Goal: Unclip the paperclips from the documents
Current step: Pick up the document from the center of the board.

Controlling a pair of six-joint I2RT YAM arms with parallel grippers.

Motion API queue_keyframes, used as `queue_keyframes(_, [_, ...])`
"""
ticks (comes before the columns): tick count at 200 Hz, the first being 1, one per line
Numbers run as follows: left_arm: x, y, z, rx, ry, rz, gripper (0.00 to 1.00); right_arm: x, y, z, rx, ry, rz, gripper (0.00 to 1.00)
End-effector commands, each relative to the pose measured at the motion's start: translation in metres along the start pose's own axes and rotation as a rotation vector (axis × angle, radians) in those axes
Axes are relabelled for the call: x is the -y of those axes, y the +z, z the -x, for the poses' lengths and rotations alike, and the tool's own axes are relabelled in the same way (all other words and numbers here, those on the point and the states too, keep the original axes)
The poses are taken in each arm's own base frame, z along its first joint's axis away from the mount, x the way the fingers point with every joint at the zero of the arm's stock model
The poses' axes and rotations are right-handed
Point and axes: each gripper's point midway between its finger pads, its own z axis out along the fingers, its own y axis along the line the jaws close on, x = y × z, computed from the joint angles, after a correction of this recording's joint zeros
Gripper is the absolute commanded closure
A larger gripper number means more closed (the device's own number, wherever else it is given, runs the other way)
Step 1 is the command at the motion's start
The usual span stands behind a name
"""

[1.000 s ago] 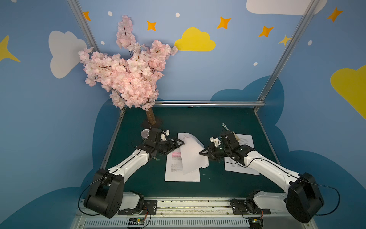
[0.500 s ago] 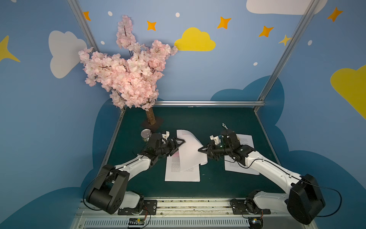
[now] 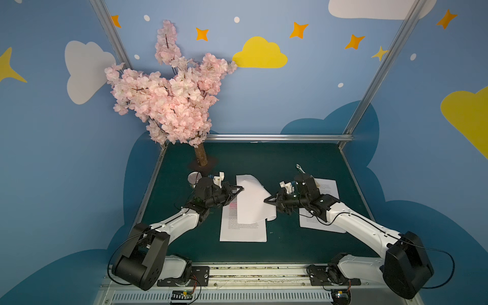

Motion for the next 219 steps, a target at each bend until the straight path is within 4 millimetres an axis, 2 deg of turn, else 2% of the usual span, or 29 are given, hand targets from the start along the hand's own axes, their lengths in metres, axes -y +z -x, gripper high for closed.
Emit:
queue_keyframes(1, [0.032, -0.002, 0.0, -0.04, 0.124, -0.059, 0.97, -0.003, -0.007, -0.008, -0.021, -0.045, -0.021, 0.51])
queue_keyframes(9, [0.038, -0.003, -0.003, -0.066, 0.172, -0.046, 0.97, 0.002, -0.012, -0.01, -0.026, -0.055, -0.063, 0.38])
queue_keyframes(15, [0.044, -0.004, -0.005, -0.088, 0.214, -0.033, 0.97, 0.007, -0.017, -0.013, -0.033, -0.061, -0.106, 0.32])
queue_keyframes(29, [0.055, -0.008, -0.009, -0.133, 0.341, 0.014, 0.97, 0.022, -0.036, -0.019, -0.037, -0.066, -0.217, 0.25])
queue_keyframes(45, [0.068, -0.014, -0.013, -0.184, 0.472, 0.066, 0.97, 0.037, -0.062, -0.024, -0.023, -0.061, -0.317, 0.23])
queue_keyframes(62, [0.077, -0.02, -0.015, -0.232, 0.584, 0.121, 0.97, 0.041, -0.084, -0.027, 0.015, -0.034, -0.351, 0.22])
queue_keyframes(83, [0.084, -0.024, -0.02, -0.28, 0.717, 0.192, 0.97, 0.037, -0.103, -0.027, 0.078, -0.049, -0.362, 0.21])
queue_keyframes(103, [0.087, -0.024, -0.029, -0.333, 0.833, 0.253, 0.97, 0.023, -0.114, -0.024, 0.13, -0.058, -0.341, 0.21])
queue_keyframes(140, [0.077, -0.021, -0.039, -0.388, 1.02, 0.412, 0.97, -0.023, -0.114, -0.001, 0.237, 0.012, -0.222, 0.2])
queue_keyframes(173, [0.067, -0.02, -0.038, -0.369, 1.143, 0.532, 0.97, -0.053, -0.11, 0.02, 0.299, 0.049, -0.221, 0.19])
queue_keyframes(219, [0.064, -0.013, -0.041, -0.307, 1.304, 0.604, 0.97, -0.07, -0.079, 0.031, 0.235, 0.095, -0.233, 0.19])
